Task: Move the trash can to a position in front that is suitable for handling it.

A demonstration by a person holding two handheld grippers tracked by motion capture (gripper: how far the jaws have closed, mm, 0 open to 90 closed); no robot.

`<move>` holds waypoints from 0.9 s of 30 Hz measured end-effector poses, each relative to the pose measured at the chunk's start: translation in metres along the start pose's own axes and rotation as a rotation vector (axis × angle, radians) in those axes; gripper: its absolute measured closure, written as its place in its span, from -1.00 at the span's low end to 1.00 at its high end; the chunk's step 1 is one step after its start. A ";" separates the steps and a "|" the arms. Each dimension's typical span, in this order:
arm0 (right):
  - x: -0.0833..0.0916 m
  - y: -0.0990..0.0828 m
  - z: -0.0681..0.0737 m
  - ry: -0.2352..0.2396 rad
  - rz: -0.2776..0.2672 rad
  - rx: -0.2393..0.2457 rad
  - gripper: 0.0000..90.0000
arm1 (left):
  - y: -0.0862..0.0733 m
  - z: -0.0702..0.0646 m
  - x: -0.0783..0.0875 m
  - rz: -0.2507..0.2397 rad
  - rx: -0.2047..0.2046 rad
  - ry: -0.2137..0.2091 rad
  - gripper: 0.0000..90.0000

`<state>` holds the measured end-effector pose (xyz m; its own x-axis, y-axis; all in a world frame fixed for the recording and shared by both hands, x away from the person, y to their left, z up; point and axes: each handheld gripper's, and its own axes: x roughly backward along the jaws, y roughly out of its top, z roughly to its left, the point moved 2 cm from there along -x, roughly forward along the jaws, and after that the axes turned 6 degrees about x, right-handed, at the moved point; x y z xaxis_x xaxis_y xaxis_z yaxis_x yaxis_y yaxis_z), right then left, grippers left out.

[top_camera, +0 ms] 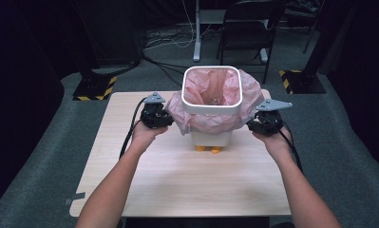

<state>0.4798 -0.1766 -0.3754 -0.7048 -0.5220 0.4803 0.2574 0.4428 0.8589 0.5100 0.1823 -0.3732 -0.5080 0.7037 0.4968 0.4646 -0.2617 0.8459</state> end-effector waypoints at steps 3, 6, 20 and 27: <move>0.001 0.000 0.002 0.006 -0.001 -0.008 0.47 | 0.001 -0.002 0.005 -0.007 0.000 -0.003 0.49; 0.003 0.000 0.007 0.007 -0.001 0.005 0.47 | -0.001 -0.003 0.009 -0.007 -0.007 -0.001 0.49; 0.014 0.003 0.032 0.036 -0.021 0.029 0.47 | -0.018 -0.013 0.041 -0.014 -0.035 -0.011 0.48; 0.019 0.006 0.045 0.052 -0.023 0.037 0.47 | -0.025 -0.018 0.056 -0.014 -0.038 -0.012 0.48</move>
<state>0.4385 -0.1512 -0.3686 -0.6749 -0.5687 0.4702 0.2165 0.4565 0.8630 0.4572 0.2165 -0.3627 -0.5050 0.7154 0.4829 0.4298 -0.2767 0.8595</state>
